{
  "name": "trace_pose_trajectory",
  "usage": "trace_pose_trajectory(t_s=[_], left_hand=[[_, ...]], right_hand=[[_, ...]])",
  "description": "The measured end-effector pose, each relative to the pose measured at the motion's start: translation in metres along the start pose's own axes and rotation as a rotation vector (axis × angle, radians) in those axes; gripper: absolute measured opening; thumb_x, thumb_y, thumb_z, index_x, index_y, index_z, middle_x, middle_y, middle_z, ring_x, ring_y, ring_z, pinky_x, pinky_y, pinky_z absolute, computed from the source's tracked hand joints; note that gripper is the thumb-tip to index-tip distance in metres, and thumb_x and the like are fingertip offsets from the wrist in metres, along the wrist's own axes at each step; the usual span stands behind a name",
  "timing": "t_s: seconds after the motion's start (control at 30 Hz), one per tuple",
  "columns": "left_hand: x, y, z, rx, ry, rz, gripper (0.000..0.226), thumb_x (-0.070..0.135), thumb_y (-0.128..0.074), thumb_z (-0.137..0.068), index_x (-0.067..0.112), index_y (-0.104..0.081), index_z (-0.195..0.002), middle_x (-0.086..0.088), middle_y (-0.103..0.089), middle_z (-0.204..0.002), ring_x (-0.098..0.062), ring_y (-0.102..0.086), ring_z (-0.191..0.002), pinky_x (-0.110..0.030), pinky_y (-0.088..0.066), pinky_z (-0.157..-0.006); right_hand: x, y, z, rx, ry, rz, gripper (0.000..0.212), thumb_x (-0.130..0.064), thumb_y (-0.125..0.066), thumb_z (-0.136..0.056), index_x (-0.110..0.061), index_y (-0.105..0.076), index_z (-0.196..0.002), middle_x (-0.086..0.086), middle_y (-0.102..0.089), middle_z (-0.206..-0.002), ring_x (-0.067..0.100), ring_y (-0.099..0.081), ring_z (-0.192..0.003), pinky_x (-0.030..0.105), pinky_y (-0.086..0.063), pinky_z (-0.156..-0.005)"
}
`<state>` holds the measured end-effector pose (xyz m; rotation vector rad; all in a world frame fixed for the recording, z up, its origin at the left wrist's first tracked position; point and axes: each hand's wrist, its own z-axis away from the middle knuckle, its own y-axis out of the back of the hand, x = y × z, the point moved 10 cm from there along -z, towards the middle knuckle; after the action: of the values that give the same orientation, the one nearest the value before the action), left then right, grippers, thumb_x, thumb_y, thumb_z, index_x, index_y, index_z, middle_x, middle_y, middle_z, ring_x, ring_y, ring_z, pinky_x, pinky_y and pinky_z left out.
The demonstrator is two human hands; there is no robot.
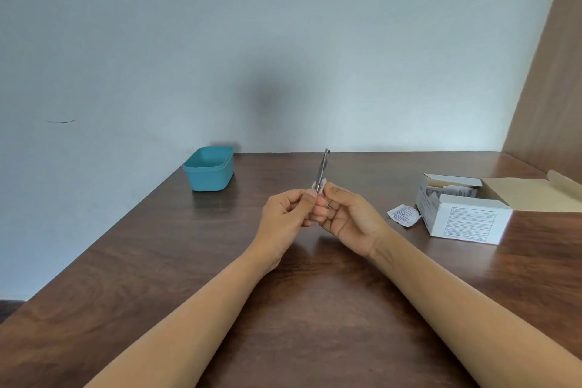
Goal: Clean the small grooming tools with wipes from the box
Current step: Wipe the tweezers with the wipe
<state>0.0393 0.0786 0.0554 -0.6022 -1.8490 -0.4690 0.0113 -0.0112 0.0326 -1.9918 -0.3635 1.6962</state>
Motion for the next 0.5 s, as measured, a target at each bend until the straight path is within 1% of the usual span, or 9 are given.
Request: trace_pose_trajectory(t_s=[0.13, 0.23, 0.33, 0.43, 0.5], left_hand=[[0.0, 0.002, -0.001, 0.013, 0.0, -0.019, 0.021, 0.021, -0.055, -0.095, 0.016, -0.073, -0.085, -0.001, -0.073, -0.073, -0.007, -0.067, -0.07, -0.017, -0.052, -0.066], [0.001, 0.004, -0.001, 0.027, -0.014, -0.054, 0.02, 0.021, -0.056, -0.095, 0.015, -0.073, -0.085, -0.002, -0.074, -0.074, -0.008, -0.068, -0.07, -0.018, -0.053, -0.067], [0.001, 0.006, -0.002, 0.048, -0.021, -0.092, 0.021, 0.02, -0.057, -0.095, 0.012, -0.073, -0.085, -0.004, -0.074, -0.073, -0.007, -0.069, -0.069, -0.016, -0.052, -0.065], [0.002, 0.009, -0.002, 0.07, -0.036, -0.147, 0.022, 0.017, -0.058, -0.095, 0.006, -0.074, -0.084, -0.004, -0.073, -0.07, -0.005, -0.068, -0.065, -0.012, -0.049, -0.06], [0.005, 0.01, -0.002, 0.076, -0.063, -0.197, 0.023, 0.015, -0.057, -0.095, 0.005, -0.075, -0.084, -0.004, -0.073, -0.069, -0.004, -0.068, -0.063, -0.009, -0.048, -0.059]], right_hand=[[-0.001, -0.002, 0.002, 0.01, 0.002, -0.004, 0.024, -0.014, -0.048, -0.094, -0.007, -0.066, -0.08, 0.002, -0.059, -0.061, 0.011, -0.053, -0.052, 0.021, -0.051, -0.059], [-0.002, -0.002, 0.002, 0.01, 0.014, 0.021, 0.02, -0.016, -0.051, -0.093, -0.007, -0.067, -0.084, 0.002, -0.058, -0.062, 0.011, -0.053, -0.053, 0.021, -0.051, -0.06], [0.0, -0.001, 0.002, 0.013, 0.023, 0.094, 0.015, -0.021, -0.06, -0.084, -0.012, -0.071, -0.078, 0.0, -0.057, -0.064, 0.011, -0.053, -0.057, 0.021, -0.047, -0.064], [0.001, 0.006, 0.0, 0.057, 0.042, 0.155, 0.013, -0.024, -0.067, -0.077, -0.013, -0.073, -0.079, 0.0, -0.061, -0.066, 0.01, -0.055, -0.06, 0.023, -0.041, -0.068], [-0.002, 0.01, 0.0, 0.089, 0.081, 0.223, 0.011, -0.024, -0.069, -0.077, -0.015, -0.074, -0.079, -0.001, -0.063, -0.067, 0.009, -0.055, -0.062, 0.023, -0.039, -0.068]])
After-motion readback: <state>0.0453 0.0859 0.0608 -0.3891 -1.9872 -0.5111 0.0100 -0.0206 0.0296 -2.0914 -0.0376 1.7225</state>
